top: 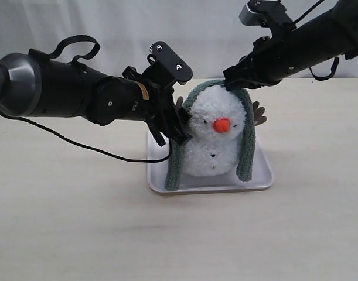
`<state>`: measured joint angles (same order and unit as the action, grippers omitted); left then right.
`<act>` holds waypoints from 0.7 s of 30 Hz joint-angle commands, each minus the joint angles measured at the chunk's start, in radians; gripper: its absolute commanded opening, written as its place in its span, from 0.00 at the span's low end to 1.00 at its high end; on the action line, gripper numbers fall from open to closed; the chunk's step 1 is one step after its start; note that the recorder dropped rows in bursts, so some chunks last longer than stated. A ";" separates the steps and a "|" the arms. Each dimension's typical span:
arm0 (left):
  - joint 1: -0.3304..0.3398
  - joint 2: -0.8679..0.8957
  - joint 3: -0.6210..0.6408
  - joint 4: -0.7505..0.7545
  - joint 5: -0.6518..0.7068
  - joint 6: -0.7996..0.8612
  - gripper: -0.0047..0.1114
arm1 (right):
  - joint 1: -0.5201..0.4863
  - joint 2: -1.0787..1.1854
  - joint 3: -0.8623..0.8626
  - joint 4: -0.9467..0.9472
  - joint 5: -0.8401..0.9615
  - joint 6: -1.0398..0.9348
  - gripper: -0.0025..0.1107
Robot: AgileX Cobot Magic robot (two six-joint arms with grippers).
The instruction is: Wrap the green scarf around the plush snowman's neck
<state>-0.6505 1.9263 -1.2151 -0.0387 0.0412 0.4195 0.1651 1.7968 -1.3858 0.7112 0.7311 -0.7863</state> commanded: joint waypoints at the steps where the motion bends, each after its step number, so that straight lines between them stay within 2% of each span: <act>1: -0.006 -0.009 -0.004 0.001 -0.018 0.002 0.57 | 0.001 0.020 0.004 0.010 -0.027 -0.010 0.06; 14: -0.002 -0.009 -0.004 0.001 -0.011 0.002 0.57 | 0.001 0.102 0.004 0.010 -0.043 -0.007 0.06; 21: 0.047 -0.007 -0.004 0.001 0.062 0.002 0.57 | 0.001 0.066 0.002 0.007 -0.019 -0.011 0.06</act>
<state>-0.6176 1.9263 -1.2151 -0.0364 0.0709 0.4200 0.1651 1.8819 -1.3858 0.7372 0.6788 -0.7899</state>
